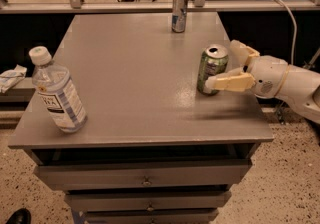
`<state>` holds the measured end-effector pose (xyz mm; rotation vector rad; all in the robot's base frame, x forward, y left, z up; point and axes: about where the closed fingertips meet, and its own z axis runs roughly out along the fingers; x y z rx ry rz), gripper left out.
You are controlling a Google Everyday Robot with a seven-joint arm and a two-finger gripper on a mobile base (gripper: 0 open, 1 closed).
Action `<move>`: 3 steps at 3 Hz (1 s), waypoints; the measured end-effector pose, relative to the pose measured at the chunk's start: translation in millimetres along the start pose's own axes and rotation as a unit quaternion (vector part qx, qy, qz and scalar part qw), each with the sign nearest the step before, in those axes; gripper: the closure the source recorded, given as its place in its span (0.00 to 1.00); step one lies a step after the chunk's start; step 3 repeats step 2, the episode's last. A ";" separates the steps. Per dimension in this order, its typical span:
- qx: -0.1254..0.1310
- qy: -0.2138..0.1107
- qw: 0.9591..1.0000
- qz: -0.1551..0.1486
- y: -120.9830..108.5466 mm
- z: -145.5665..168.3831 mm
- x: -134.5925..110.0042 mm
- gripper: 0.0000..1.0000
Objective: Place green can upright
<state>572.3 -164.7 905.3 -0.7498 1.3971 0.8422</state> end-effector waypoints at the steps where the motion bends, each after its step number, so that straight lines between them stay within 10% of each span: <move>1: -0.031 0.057 0.997 -0.035 -12.0 -16.5 -21.3 0.00; 3: -0.036 0.049 0.998 -0.035 -7.3 -17.8 -23.2 0.00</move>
Offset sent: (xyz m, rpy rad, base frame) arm 0.0014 -0.0104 0.0121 -0.0836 -0.0027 0.0365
